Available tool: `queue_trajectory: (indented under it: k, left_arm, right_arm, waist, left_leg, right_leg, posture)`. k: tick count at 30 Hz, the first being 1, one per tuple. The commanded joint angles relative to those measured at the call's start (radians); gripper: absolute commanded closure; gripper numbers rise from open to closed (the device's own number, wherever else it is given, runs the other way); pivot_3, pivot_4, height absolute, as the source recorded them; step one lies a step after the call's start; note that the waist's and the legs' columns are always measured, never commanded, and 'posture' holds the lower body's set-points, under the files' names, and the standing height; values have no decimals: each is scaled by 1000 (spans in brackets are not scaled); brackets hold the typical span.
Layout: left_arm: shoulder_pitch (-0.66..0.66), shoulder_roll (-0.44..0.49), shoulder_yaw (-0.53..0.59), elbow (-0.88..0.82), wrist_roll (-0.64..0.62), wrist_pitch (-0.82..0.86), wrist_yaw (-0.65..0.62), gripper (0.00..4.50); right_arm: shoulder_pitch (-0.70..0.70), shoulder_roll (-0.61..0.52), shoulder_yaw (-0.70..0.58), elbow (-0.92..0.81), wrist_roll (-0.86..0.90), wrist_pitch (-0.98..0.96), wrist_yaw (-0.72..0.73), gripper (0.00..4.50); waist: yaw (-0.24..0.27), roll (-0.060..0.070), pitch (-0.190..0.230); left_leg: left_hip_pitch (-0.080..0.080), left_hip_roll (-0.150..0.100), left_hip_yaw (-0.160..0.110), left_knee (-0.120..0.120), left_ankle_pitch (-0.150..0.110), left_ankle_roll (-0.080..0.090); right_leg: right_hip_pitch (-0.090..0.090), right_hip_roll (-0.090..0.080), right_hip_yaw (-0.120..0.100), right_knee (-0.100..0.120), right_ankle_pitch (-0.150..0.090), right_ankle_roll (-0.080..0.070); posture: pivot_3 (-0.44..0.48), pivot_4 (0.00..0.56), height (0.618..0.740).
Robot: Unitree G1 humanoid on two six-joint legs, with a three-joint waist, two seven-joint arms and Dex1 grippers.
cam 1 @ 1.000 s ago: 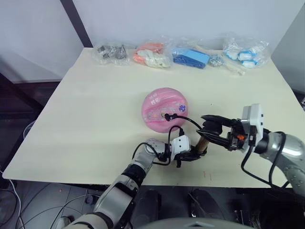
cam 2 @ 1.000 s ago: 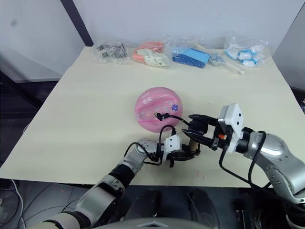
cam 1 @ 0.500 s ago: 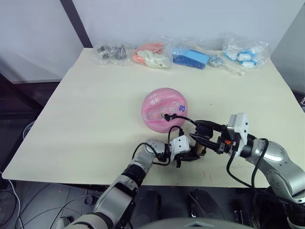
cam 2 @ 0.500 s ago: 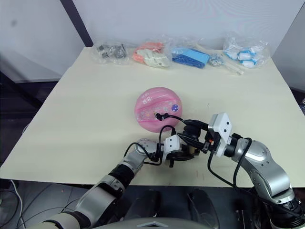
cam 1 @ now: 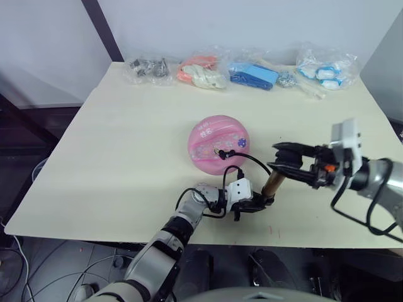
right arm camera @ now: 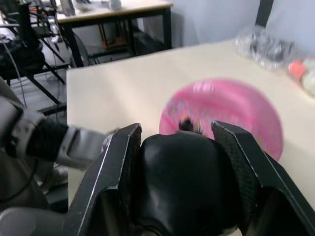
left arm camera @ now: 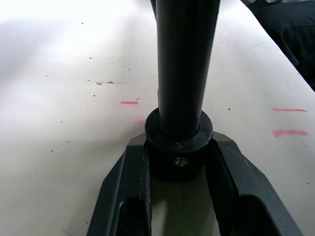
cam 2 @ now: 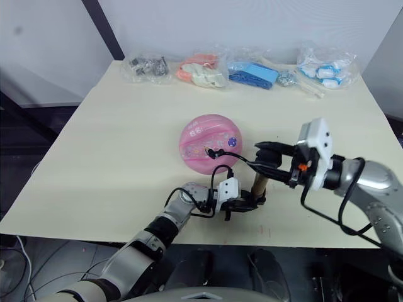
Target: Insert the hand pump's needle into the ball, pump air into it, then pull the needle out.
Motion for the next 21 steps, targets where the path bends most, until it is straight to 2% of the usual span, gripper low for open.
queue_trajectory:
  k: [1, 6, 14, 21]
  left_arm:
    - [24, 11, -21, 43, 26, 12, -4, 3493]
    - [20, 13, -22, 45, 28, 11, -7, 3493]
    - [17, 12, -22, 53, 28, 6, -7, 3493]
    - [12, 7, -24, 62, 31, 2, -3, 3493]
  right_arm:
    - [-79, -42, -109, -16, 112, 34, -34, 2655]
    - [-184, -119, -190, 30, 268, 106, -75, 2655]
    - [-255, -171, -201, 68, 346, 148, -97, 2655]
    - [-55, -72, -32, -11, 110, 57, -47, 2655]
  waist:
    - [0, 0, 0]
    - [0, 1, 1]
    - [1, 2, 2]
    - [0, 1, 1]
  left_leg:
    - [0, 0, 0, 0, 0, 0]
    - [-1, 0, 0, 0, 0, 0]
    - [-1, 0, 0, 0, 0, 0]
    - [0, 0, 0, 0, 0, 0]
  right_leg:
    - [0, 0, 0, 0, 0, 0]
    - [0, 0, 0, 0, 0, 0]
    - [0, -1, 0, 0, 0, 0]
    - [1, 0, -1, 0, 0, 0]
  posture:
    - [0, 150, 736]
    - [0, 150, 736]
    - [0, 150, 736]
    - [0, 150, 736]
